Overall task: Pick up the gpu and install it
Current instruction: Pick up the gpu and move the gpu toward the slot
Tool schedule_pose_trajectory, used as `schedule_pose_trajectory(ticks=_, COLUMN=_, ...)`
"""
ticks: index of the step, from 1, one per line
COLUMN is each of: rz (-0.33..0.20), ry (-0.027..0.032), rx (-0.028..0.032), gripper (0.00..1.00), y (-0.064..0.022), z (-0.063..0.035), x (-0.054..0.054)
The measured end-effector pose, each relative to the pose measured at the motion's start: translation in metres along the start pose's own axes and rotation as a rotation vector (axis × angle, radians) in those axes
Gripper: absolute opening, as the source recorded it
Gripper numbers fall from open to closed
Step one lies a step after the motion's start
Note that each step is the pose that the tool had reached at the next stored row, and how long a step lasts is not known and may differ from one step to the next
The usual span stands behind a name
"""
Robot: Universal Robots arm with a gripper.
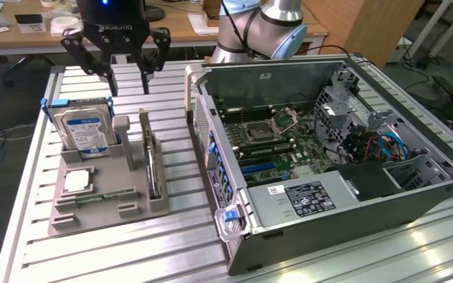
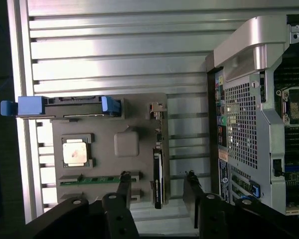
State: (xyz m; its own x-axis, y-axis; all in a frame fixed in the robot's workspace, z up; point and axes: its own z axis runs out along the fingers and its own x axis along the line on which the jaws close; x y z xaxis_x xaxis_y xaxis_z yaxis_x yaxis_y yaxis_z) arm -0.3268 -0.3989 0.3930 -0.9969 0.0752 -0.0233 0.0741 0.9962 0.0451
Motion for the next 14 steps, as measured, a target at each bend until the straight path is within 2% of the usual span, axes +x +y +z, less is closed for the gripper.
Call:
schedule_pose_trajectory(ticks=3, rz=-0.013, ry=0.0010, rx=-0.0003, gripper=0.58, y=0.0000, z=0.0006, x=0.000)
schedule_pose_trajectory(ticks=4, rz=-0.030, ry=0.0028, rx=-0.0006, gripper=0.65, y=0.0000, z=0.0013, x=0.000)
schedule_pose_trajectory(ticks=6, rz=-0.056, ry=0.0082, rx=-0.0010, gripper=0.65, y=-0.0003, z=0.0027, x=0.000)
schedule_pose_trajectory(ticks=8, rz=-0.062, ry=0.0160, rx=0.0003, gripper=0.65, y=-0.0027, z=0.0036, x=0.000)
schedule_pose_trajectory(ticks=14, rz=-0.062, ry=0.0171, rx=0.0002, gripper=0.65, y=-0.0196, z=0.0088, x=-0.001)
